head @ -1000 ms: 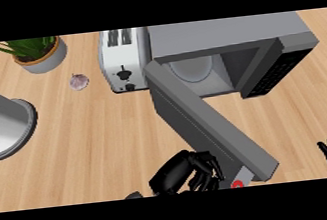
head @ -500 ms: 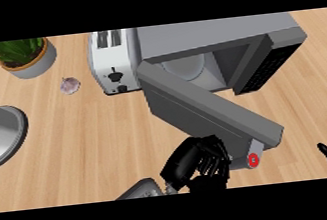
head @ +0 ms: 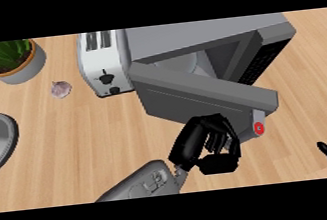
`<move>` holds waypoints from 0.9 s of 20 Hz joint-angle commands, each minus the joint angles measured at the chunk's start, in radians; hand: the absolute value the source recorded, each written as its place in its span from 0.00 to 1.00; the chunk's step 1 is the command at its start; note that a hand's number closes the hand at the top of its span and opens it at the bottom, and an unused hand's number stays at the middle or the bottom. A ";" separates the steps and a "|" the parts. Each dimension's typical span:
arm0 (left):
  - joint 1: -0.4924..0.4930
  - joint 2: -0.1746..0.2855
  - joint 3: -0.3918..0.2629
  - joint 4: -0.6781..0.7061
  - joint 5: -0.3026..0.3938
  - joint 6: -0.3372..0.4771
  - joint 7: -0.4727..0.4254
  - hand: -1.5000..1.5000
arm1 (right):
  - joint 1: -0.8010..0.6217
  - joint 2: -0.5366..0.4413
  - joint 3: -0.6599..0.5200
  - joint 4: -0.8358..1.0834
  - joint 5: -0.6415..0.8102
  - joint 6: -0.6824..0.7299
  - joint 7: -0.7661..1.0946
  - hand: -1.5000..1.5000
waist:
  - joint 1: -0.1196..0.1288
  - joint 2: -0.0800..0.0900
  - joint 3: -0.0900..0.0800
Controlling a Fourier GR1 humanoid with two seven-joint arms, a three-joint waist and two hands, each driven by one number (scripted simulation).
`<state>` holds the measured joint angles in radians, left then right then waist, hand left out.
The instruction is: Pick up the milk, place it into the microwave and close the microwave
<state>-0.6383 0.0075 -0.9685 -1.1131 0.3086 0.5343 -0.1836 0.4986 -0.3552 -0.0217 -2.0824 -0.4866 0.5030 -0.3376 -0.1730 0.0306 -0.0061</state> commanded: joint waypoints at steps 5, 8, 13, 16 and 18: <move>-0.180 -0.007 0.062 0.121 0.141 0.063 -0.051 1.00 | 0.005 -0.029 -0.012 -0.082 -0.062 -0.035 0.084 0.00 | -0.026 0.010 0.001; -0.225 -0.008 0.094 0.174 0.191 0.061 -0.059 1.00 | -0.008 -0.036 -0.029 -0.093 -0.080 -0.055 0.103 0.00 | -0.042 0.019 0.001; -0.296 -0.008 0.122 0.246 0.272 0.049 -0.081 1.00 | -0.022 -0.044 -0.009 -0.112 -0.087 -0.060 0.133 0.00 | -0.057 0.028 0.002; -0.335 -0.008 0.156 0.280 0.328 0.044 -0.093 1.00 | -0.022 -0.055 -0.023 -0.124 -0.115 -0.072 0.155 0.00 | -0.066 0.028 0.002; -0.311 -0.008 0.156 0.318 0.348 0.031 -0.141 1.00 | -0.036 -0.051 -0.028 -0.122 -0.120 -0.080 0.154 0.00 | -0.059 0.034 0.003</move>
<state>-0.9187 -0.0006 -0.8549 -0.8697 0.6091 0.5761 -0.2798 0.4708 -0.4026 -0.0456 -2.1916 -0.5896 0.4346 -0.1992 -0.2290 0.0580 -0.0033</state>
